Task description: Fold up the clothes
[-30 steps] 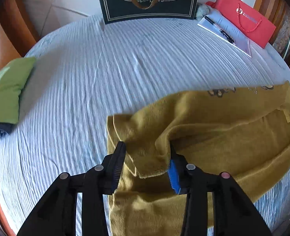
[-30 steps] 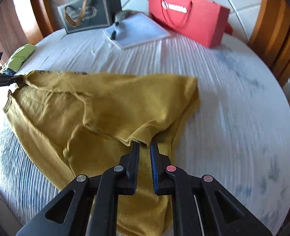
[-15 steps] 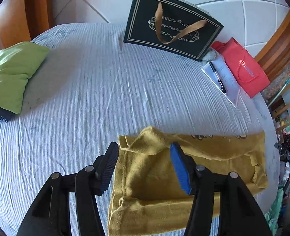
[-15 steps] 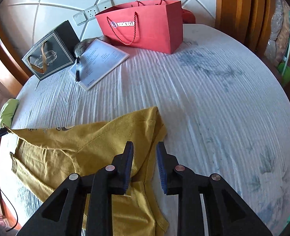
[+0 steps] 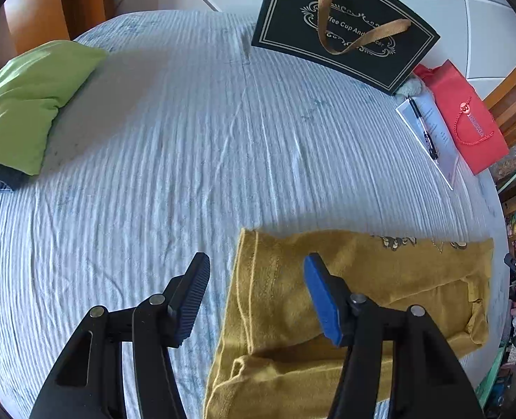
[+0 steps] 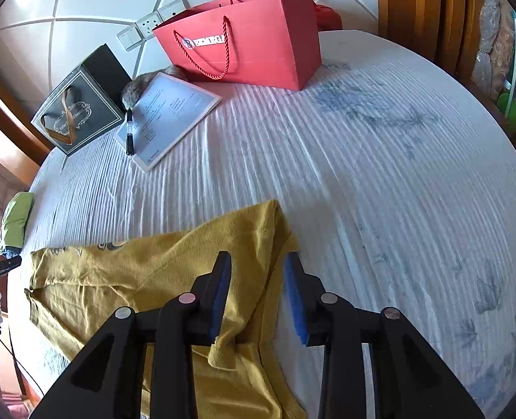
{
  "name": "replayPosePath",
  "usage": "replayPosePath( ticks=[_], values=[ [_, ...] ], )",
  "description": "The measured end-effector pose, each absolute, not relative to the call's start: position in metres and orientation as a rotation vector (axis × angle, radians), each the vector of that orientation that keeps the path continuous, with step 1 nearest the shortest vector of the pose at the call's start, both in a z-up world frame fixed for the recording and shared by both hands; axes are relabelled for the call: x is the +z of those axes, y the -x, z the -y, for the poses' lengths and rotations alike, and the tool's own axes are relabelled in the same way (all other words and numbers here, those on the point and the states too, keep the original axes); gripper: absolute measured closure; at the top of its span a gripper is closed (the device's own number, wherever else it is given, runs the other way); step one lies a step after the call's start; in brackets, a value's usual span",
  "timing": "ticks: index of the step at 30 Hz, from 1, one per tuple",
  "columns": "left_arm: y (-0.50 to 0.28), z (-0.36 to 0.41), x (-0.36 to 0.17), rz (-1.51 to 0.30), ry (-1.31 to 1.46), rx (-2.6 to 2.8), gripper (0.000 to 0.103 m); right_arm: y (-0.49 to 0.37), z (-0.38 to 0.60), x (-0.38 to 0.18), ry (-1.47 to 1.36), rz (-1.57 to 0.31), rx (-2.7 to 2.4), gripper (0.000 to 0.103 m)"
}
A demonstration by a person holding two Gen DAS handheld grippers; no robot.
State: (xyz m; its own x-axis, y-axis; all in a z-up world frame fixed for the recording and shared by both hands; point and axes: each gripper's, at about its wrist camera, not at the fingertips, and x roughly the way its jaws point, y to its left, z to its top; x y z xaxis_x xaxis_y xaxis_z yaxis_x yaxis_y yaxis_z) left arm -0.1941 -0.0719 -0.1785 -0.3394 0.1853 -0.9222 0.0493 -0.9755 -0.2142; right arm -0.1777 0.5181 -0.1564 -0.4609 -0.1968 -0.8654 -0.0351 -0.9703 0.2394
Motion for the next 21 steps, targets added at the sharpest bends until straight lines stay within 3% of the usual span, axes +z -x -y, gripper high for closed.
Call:
replayPosePath(
  ticks=[10, 11, 12, 13, 14, 16, 18, 21],
  values=[
    [0.216, 0.046, -0.209, 0.296, 1.852, 2.409, 0.037, 0.216, -0.514, -0.182, -1.707, 0.362, -2.543, 0.061],
    [0.216, 0.043, -0.209, 0.275, 1.85, 2.426, 0.042, 0.215, -0.509, -0.18, -1.697, 0.327, -2.559, 0.061],
    [0.215, 0.04, -0.207, 0.246, 1.846, 2.451, 0.054, 0.214, -0.505, -0.179, -1.687, 0.293, -2.575, 0.062],
    [0.215, 0.038, -0.205, 0.224, 1.844, 2.466, 0.089, 0.213, -0.5, -0.177, -1.677, 0.258, -2.591, 0.081],
    [0.214, 0.035, -0.202, 0.208, 1.835, 2.488, 0.09, 0.212, -0.496, -0.176, -1.667, 0.224, -2.606, 0.099],
    [0.21, 0.027, -0.192, 0.115, 1.779, 2.564, 0.09, 0.209, -0.487, -0.173, -1.645, 0.154, -2.635, 0.099],
    [0.212, 0.021, -0.191, 0.056, 1.748, 2.602, 0.089, 0.199, -0.496, -0.159, -1.581, 0.208, -2.715, 0.099],
    [0.228, 0.019, -0.206, 0.022, 1.797, 2.594, 0.077, 0.189, -0.514, -0.156, -1.587, 0.35, -2.724, 0.097]
  ],
)
